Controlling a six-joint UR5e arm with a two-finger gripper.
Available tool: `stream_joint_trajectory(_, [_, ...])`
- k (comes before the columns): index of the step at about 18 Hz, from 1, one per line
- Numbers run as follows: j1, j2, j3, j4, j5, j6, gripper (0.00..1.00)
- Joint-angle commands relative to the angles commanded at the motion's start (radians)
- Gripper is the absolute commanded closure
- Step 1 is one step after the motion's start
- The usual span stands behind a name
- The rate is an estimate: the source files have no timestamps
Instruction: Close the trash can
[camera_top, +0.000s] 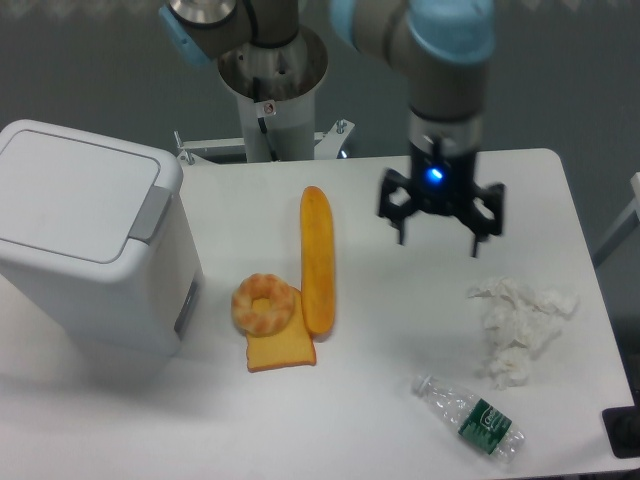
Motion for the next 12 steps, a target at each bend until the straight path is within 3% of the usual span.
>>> stream_joint_trajectory(6, [0.005,-0.091,0.011,0.008,0.057,0.201,0.00])
stream_joint_trajectory(12, [0.011,-0.091,0.022,0.017,0.057,0.204,0.00])
